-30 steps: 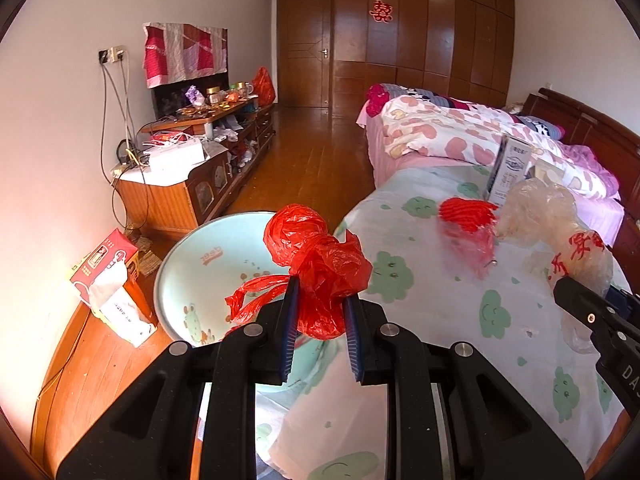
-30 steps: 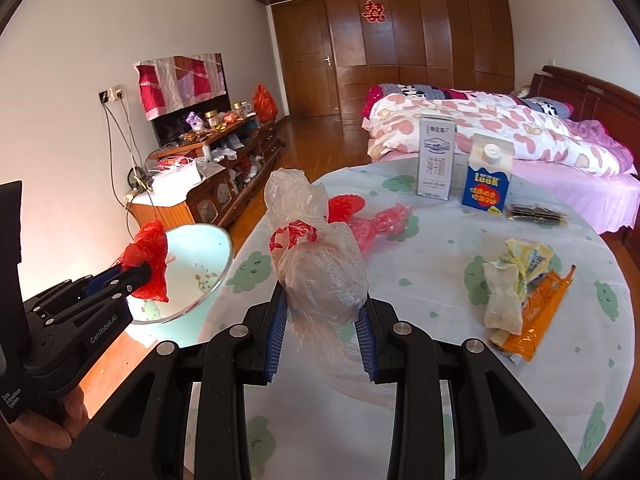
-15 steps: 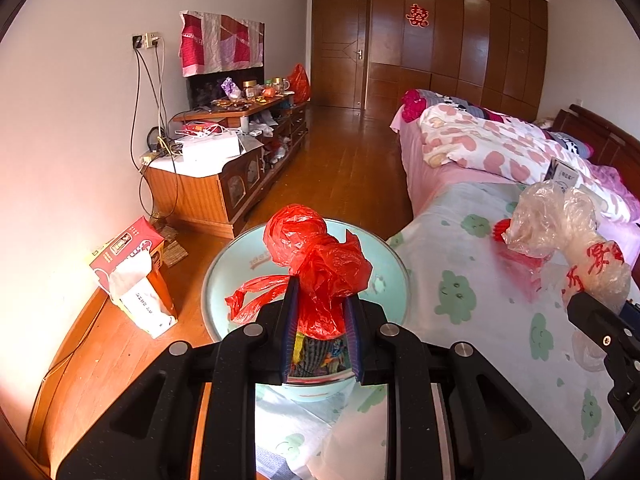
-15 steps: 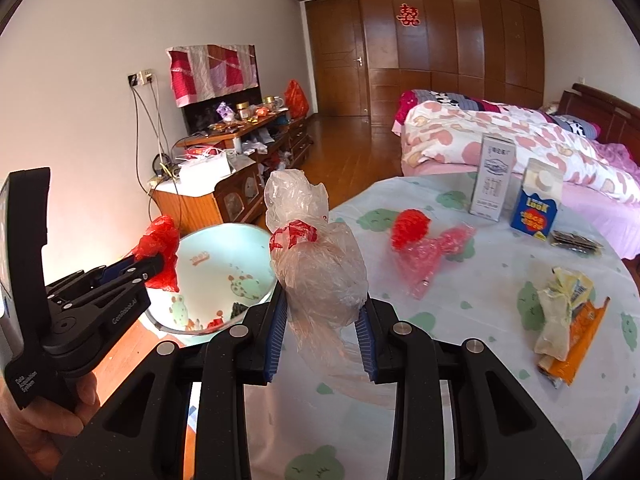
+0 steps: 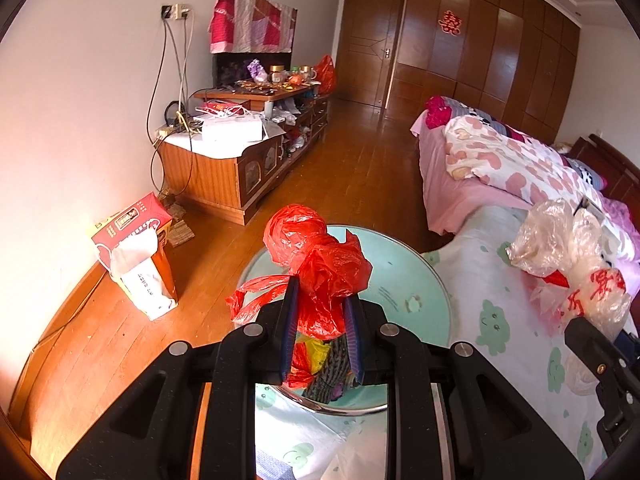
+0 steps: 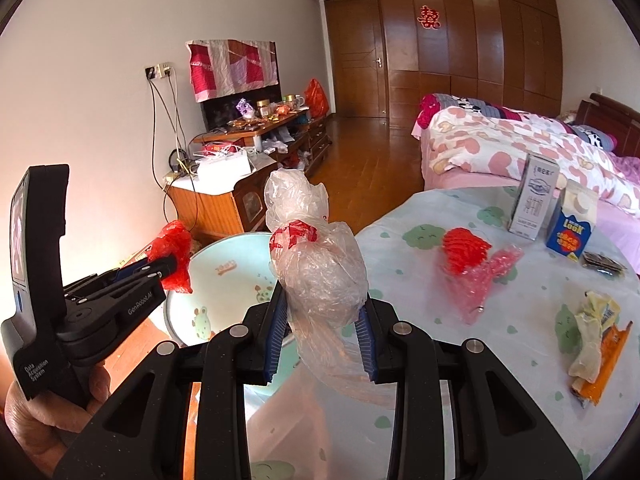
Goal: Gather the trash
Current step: 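Carry the red bag and clear bag over the bin and open both tools, then return the right tool to the table and grasp the orange wrapper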
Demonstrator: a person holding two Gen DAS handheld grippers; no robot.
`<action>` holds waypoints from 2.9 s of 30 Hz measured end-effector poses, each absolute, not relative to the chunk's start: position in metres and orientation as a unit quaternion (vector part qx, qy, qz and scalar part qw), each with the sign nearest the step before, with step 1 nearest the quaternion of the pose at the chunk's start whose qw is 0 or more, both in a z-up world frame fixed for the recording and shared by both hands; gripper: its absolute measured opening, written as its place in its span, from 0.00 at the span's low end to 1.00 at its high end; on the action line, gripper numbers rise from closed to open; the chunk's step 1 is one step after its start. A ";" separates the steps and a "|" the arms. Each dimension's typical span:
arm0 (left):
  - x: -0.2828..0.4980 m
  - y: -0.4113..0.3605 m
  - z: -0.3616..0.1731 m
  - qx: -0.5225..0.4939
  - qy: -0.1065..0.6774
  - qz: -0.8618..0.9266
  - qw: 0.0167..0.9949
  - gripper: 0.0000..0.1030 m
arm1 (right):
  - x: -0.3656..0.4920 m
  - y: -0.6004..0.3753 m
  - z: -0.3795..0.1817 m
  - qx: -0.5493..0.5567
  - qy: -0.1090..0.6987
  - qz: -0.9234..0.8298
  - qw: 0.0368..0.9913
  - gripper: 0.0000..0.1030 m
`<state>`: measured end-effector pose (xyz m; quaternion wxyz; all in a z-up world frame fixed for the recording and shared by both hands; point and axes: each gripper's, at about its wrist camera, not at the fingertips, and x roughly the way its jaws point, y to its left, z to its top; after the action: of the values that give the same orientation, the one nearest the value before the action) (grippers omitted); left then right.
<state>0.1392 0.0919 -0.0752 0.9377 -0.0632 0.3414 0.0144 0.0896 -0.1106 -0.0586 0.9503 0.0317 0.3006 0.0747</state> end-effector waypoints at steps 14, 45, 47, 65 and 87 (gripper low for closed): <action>0.163 0.098 -0.097 -0.079 0.374 0.004 0.924 0.21 | 0.142 -0.080 -0.081 0.054 0.348 0.088 0.932 0.32; 0.177 0.094 -0.126 -0.052 0.392 0.022 0.918 0.54 | 0.171 -0.083 -0.109 0.105 0.378 0.097 0.915 0.53; 0.174 0.093 -0.121 -0.043 0.383 0.036 0.922 0.63 | 0.158 -0.093 -0.104 0.108 0.358 0.080 0.924 0.60; 0.118 0.043 -0.084 0.003 0.335 0.030 0.942 0.89 | 0.073 -0.179 -0.086 0.069 0.276 -0.090 0.955 0.88; 0.066 -0.053 -0.053 0.069 0.300 -0.039 0.951 0.94 | -0.002 -0.303 -0.086 0.090 0.281 -0.201 0.934 0.89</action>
<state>0.0664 -0.0530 -0.0530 0.9508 0.0687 0.2997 -0.0386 -0.0017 -0.3033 -0.0865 0.9341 0.0898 0.2813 -0.2006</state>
